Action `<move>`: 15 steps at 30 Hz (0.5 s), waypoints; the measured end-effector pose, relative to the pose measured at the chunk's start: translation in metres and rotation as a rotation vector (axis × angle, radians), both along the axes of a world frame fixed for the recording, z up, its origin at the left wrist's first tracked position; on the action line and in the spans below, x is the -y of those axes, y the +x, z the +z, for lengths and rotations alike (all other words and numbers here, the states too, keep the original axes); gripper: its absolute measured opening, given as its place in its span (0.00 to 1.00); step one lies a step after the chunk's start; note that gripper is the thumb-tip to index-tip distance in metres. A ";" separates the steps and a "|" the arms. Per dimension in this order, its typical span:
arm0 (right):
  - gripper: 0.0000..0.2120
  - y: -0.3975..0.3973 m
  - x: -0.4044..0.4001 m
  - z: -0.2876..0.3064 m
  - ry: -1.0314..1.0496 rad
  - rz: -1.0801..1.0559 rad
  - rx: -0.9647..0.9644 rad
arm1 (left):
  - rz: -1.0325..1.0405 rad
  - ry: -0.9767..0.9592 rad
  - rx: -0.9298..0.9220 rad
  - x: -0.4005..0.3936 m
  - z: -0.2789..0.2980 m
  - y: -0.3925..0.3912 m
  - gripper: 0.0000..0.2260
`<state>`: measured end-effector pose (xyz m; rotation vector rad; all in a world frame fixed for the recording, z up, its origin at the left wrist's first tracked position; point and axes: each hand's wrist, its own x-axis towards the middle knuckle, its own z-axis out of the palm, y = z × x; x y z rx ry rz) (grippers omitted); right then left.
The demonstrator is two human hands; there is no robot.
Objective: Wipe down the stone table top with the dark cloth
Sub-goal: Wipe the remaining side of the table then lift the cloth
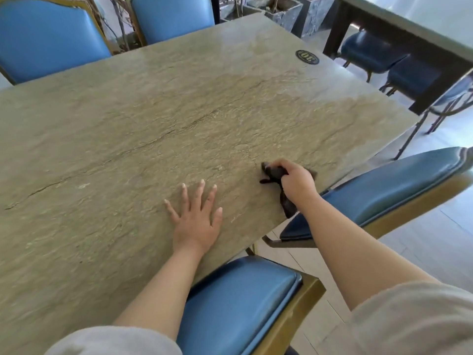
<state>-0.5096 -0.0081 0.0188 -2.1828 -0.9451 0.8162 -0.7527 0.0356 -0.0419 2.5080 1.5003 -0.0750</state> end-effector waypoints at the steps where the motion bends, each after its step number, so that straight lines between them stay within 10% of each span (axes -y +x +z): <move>1: 0.28 0.000 -0.003 -0.009 -0.061 0.010 0.030 | 0.000 0.007 0.004 -0.001 0.000 0.001 0.28; 9: 0.28 -0.040 0.020 -0.027 0.006 0.622 -0.062 | 0.005 0.026 0.003 -0.003 -0.002 0.003 0.30; 15: 0.23 -0.027 0.056 -0.022 0.075 0.144 -0.179 | -0.013 0.052 -0.049 -0.003 -0.002 0.002 0.30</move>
